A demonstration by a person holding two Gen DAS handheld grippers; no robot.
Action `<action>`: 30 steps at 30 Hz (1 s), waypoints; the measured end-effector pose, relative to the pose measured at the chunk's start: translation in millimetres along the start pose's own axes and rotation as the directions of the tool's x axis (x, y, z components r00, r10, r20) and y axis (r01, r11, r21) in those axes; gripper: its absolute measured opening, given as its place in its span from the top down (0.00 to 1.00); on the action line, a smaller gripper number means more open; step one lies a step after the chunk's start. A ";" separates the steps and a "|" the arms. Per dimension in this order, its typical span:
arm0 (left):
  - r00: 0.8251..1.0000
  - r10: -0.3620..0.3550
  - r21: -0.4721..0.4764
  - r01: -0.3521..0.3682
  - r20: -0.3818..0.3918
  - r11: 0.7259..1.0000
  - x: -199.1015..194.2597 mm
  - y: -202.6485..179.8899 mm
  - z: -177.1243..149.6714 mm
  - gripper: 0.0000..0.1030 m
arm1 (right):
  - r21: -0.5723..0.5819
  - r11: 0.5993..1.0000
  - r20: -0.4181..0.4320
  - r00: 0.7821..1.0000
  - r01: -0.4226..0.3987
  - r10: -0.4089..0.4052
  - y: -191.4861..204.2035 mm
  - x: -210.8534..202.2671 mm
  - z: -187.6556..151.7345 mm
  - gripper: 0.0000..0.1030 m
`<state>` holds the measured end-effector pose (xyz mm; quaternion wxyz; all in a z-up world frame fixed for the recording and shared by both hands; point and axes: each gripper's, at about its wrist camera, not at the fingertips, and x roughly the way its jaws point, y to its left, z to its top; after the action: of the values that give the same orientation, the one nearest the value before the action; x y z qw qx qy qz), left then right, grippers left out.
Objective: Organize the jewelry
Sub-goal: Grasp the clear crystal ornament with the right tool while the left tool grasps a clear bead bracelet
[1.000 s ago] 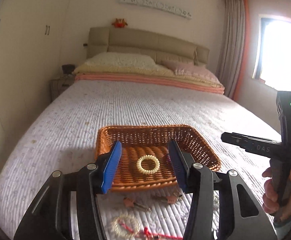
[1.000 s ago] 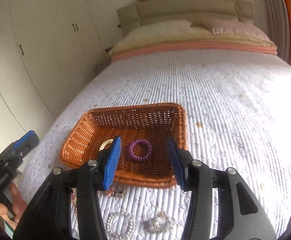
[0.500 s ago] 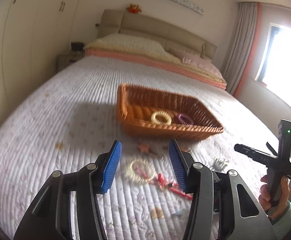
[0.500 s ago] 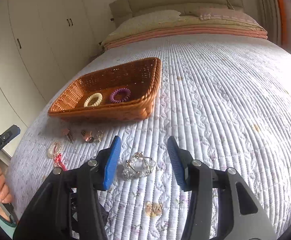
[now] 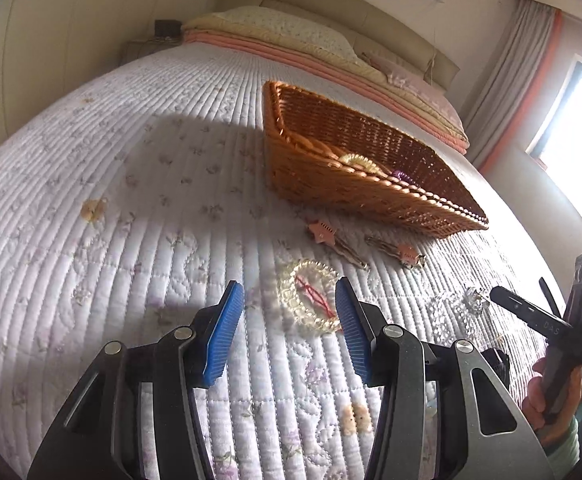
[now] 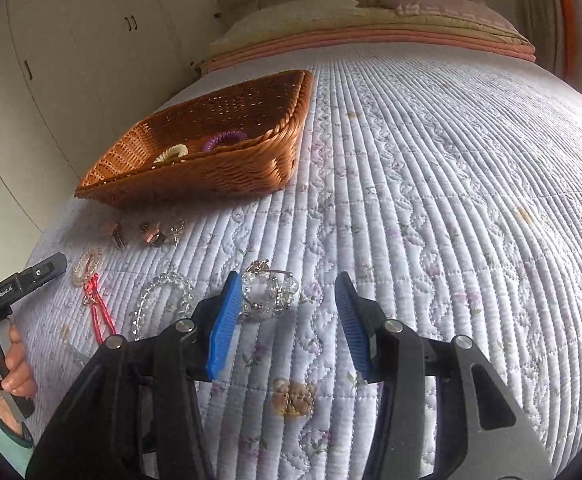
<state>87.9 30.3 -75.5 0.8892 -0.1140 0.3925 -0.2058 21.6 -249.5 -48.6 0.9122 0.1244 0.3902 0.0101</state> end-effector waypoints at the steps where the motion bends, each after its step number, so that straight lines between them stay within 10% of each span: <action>1: 1.000 -0.001 -0.005 0.001 -0.002 1.000 1.0 0.4 -1.5 0.56 | -0.014 1.000 -0.008 1.000 -0.002 0.002 2.7 1.2 -1.0 0.56; 16: 0.998 0.051 0.023 -0.050 -0.037 0.998 16.6 -6.0 3.5 0.61 | -0.143 0.985 -0.050 0.993 0.102 -0.110 33.5 21.8 -3.4 0.54; 23: 0.992 0.123 0.083 -0.119 -0.039 0.989 15.1 -16.7 -2.1 0.66 | -0.138 0.986 -0.036 0.994 0.098 -0.104 32.7 20.3 -3.2 0.80; 30: 0.981 0.195 0.151 -0.190 -0.022 0.970 16.0 -31.0 -5.4 0.93 | -0.138 0.987 -0.018 0.996 0.083 -0.086 31.2 13.2 -4.6 0.84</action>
<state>85.0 -4.8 -78.2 0.9036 -0.0053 0.4015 -0.1493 29.9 -216.7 -53.7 0.9136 0.0448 0.4042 -0.0002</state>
